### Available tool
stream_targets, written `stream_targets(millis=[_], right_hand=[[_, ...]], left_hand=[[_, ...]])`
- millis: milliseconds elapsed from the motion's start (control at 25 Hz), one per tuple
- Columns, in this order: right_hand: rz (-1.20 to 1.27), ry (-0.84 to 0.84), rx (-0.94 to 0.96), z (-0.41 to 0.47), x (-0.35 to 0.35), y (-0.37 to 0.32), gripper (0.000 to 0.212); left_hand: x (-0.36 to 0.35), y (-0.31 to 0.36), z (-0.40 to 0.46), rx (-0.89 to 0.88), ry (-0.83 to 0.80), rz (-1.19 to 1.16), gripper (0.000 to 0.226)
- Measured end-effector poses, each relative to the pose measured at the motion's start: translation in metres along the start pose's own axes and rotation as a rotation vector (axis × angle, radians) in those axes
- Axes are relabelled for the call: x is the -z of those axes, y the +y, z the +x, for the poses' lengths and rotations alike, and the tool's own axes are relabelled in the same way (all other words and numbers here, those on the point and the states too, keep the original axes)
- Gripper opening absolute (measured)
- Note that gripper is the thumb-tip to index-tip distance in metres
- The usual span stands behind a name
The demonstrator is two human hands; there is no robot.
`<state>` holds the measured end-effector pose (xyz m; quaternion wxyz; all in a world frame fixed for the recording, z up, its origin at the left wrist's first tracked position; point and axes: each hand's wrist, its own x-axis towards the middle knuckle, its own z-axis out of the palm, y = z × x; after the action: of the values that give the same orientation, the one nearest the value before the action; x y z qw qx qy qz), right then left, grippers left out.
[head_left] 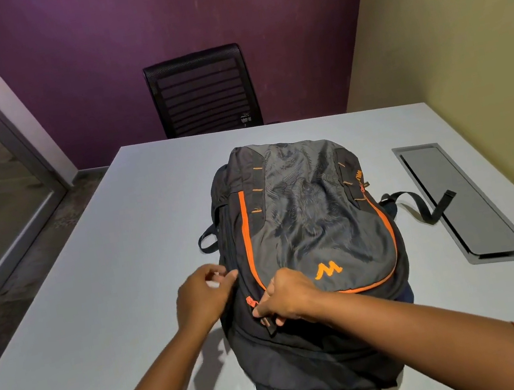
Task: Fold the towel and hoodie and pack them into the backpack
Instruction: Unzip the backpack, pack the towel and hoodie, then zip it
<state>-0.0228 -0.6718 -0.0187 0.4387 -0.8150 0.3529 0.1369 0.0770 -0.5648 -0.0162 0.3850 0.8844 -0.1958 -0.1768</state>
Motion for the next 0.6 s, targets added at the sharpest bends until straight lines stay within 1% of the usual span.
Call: stream_targets(millis=[80,120,160,200,240,280,360,440,480,600], right_hand=[[0.020,0.001,0.033,-0.005,-0.001,0.000,0.027],[0.028,0.009,0.046,-0.007,-0.002,0.001,0.022],[0.028,0.020,0.060,-0.009,-0.003,0.002,0.017],[0.020,0.033,0.074,-0.011,-0.004,0.003,0.018],[0.015,0.045,0.082,-0.012,-0.005,0.004,0.019],[0.011,0.052,0.090,-0.013,-0.005,0.005,0.018],[0.007,0.067,0.106,-0.015,-0.004,0.007,0.016],[0.012,0.080,0.123,-0.017,-0.003,0.008,0.018],[0.020,0.080,0.134,-0.017,-0.003,0.008,0.020],[0.018,0.073,0.164,-0.021,-0.003,0.007,0.022]], left_hand=[[-0.015,0.005,0.004,0.019,0.058,0.030,0.040],[-0.024,0.007,0.004,0.024,0.081,0.002,0.039],[-0.031,0.008,0.006,0.034,0.122,-0.048,0.029],[-0.034,0.007,0.008,0.066,0.159,-0.091,0.015],[-0.035,0.006,0.009,0.104,0.186,-0.111,0.010],[-0.035,0.005,0.012,0.147,0.197,-0.111,0.016],[-0.034,0.003,0.016,0.199,0.141,-0.066,0.026],[-0.034,0.007,0.015,0.178,0.062,0.023,0.037],[-0.036,0.008,0.014,0.149,0.044,0.040,0.037],[-0.042,0.007,0.018,0.133,0.080,0.025,0.036]])
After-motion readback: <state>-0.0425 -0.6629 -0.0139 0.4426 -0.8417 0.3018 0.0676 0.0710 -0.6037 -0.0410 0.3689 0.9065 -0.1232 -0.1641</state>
